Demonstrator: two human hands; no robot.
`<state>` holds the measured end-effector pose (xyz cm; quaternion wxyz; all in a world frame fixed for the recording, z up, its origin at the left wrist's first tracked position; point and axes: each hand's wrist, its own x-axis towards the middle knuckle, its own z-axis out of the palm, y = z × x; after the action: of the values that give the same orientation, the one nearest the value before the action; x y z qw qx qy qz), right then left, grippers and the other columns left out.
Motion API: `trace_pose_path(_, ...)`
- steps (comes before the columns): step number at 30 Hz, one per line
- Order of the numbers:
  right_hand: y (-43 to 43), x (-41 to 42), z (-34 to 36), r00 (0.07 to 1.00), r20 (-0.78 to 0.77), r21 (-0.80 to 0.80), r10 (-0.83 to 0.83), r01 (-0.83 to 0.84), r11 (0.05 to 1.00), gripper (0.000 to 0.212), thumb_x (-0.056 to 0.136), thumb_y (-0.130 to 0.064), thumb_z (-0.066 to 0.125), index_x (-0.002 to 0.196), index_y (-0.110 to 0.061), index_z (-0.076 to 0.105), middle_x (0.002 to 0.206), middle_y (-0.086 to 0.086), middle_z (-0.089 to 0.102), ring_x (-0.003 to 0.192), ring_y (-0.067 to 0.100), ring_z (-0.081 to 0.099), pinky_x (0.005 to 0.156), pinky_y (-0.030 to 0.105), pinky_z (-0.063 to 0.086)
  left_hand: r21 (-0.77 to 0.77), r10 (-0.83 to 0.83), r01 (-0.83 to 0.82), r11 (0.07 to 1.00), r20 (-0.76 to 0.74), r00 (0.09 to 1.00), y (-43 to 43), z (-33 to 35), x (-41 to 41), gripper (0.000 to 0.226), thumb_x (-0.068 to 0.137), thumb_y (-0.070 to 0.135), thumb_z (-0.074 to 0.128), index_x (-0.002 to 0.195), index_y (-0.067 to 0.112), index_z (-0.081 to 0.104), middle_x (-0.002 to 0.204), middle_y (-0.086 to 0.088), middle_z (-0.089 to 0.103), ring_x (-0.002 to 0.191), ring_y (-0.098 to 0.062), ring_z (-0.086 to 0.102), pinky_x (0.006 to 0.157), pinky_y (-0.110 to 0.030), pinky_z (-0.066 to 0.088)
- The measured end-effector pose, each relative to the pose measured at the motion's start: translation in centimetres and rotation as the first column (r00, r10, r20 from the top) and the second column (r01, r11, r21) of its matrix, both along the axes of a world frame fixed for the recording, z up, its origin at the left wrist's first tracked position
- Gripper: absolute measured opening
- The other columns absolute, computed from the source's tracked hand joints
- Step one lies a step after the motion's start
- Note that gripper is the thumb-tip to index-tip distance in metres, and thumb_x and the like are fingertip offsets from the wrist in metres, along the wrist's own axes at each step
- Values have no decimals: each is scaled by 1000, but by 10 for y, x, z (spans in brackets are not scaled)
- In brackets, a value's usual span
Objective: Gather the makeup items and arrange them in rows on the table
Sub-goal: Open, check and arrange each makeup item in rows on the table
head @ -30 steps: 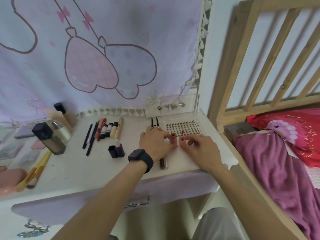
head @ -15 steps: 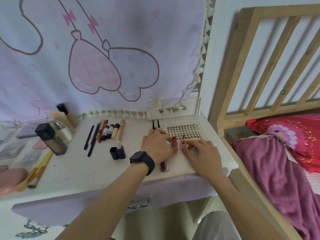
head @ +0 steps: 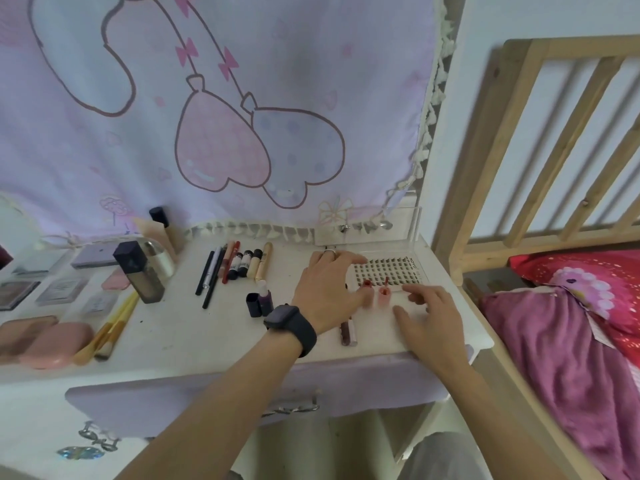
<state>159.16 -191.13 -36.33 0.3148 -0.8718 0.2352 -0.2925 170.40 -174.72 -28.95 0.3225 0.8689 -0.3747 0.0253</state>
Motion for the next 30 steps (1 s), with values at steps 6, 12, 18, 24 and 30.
trace_pose_path(6,66,-5,10,956,243,-164,162,-124,979,22,84,-11,76,101,-20,66,94,-12,58,85,-1,49,85,5,38,-431,191,-179,885,-16,981,84,13,3,28,89,28,66,115,37,58,107,25,57,100,-1,53,83,-17,42)
trace_pose_path(12,124,46,37,920,-144,-195,363,-386,901,41,93,-42,66,130,-27,59,120,-13,60,115,11,49,101,30,40,-254,351,-425,869,-291,890,145,-13,31,51,83,2,63,129,23,55,119,3,54,94,-6,54,82,-19,43)
trace_pose_path(18,147,99,37,851,-433,-219,297,-419,881,62,93,-54,57,147,-27,45,142,-3,54,131,24,46,107,43,40,-69,244,-296,953,-406,881,148,-37,42,59,86,23,72,140,28,48,128,1,51,100,-15,53,79,-19,40)
trace_pose_path(24,151,114,32,837,-430,-178,338,-446,877,27,95,-47,58,114,-29,63,117,-7,66,112,21,56,96,42,42,-26,254,-278,960,-331,909,147,-46,54,31,89,30,71,119,22,65,117,7,66,90,-10,58,74,-14,41)
trace_pose_path(30,118,61,42,920,-51,94,389,-383,919,9,85,-40,75,88,-35,68,92,-18,68,88,3,57,77,21,43,-172,153,-213,962,-307,939,134,-31,38,18,88,35,71,104,36,63,95,21,68,90,-1,63,79,-17,49)
